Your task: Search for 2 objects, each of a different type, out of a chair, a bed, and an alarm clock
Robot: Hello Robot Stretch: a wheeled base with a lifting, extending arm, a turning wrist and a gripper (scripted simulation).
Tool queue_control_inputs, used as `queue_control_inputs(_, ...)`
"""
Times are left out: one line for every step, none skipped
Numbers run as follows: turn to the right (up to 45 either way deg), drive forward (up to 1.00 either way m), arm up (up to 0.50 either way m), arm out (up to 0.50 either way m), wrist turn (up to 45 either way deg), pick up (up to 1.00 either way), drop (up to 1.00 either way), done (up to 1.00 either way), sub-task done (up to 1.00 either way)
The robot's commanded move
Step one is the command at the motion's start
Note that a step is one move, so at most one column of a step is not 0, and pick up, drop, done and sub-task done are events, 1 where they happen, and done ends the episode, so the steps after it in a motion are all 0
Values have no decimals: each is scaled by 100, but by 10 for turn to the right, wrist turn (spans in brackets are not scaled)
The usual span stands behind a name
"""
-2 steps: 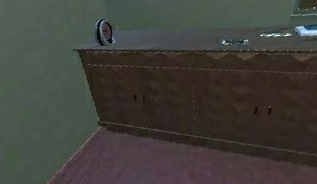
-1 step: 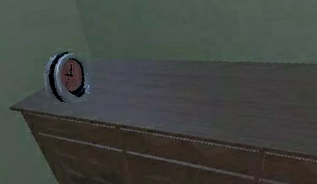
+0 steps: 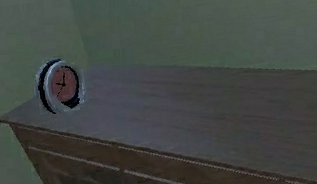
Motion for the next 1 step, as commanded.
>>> queue_control_inputs(-240,0,0,0,0,0,0,0,0)
